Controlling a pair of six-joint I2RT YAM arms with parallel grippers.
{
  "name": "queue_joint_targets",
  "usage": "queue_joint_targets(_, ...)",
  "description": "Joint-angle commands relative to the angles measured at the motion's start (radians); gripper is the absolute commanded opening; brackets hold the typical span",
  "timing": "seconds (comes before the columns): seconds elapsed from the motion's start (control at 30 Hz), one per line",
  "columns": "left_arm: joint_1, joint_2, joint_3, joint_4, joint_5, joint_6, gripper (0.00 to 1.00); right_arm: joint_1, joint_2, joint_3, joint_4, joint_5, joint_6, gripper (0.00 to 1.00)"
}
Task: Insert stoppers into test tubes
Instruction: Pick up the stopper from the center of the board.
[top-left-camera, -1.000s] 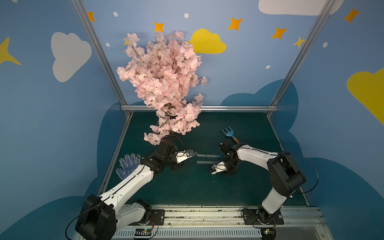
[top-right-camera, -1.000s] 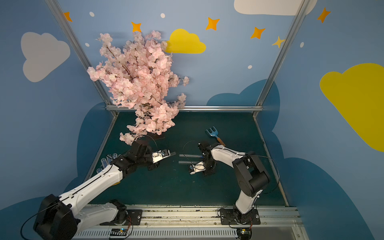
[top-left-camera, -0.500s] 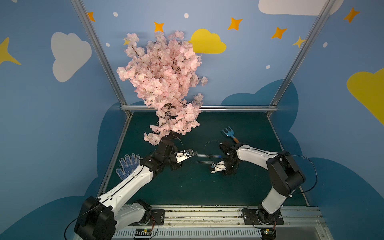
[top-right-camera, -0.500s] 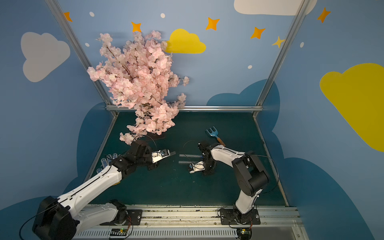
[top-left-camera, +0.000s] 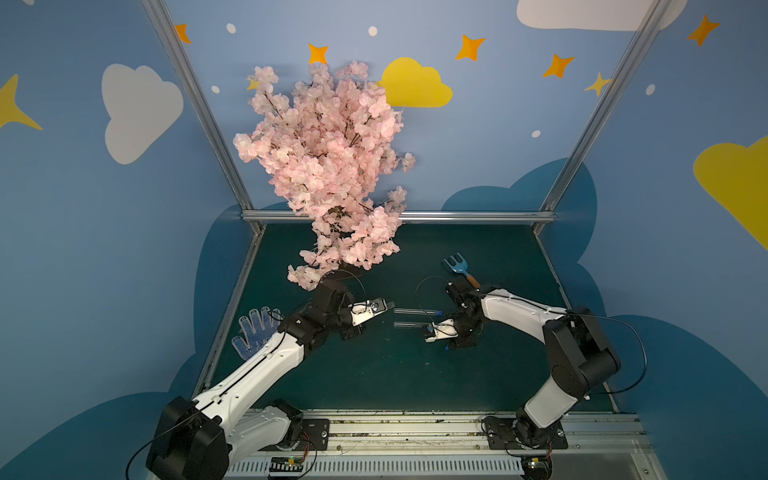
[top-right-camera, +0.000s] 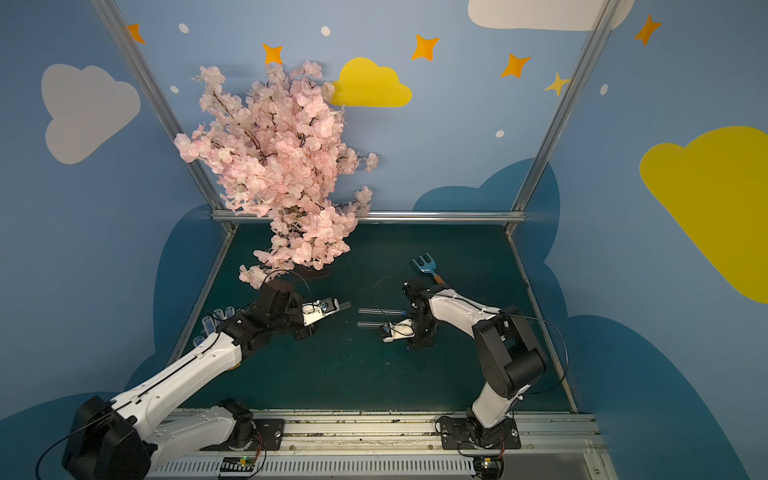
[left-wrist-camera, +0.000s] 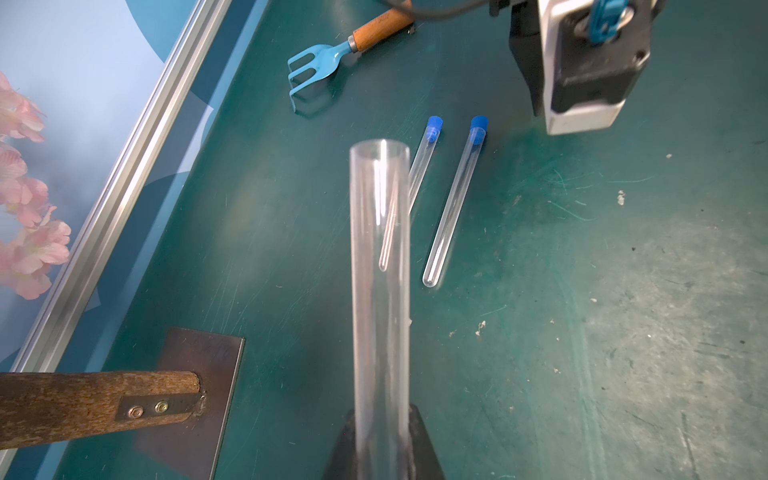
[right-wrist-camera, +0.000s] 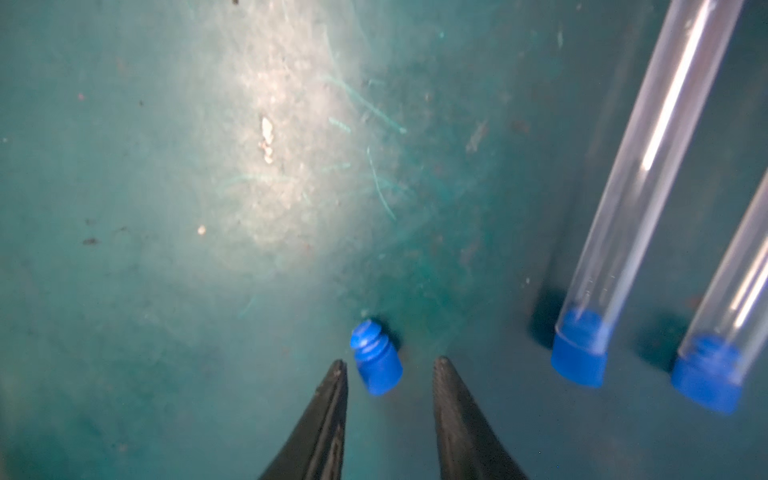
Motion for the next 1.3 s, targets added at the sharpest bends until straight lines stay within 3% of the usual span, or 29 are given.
queue_joint_targets(0.0,0.004,-0.013,-0.012,0.011,-0.001,0.004,0.02,-0.003,-0.025,-0.025,-0.030,-0.018,-0.036,0.37)
queue_joint_targets(0.77,0.004,-0.008,-0.012,0.010,-0.006,0.007,0.02,-0.005,0.030,-0.037,0.019,-0.001,-0.055,0.32)
queue_joint_targets(1.27,0.003,-0.008,-0.014,0.009,-0.010,0.009,0.02,-0.006,0.044,-0.032,0.010,0.001,-0.058,0.24)
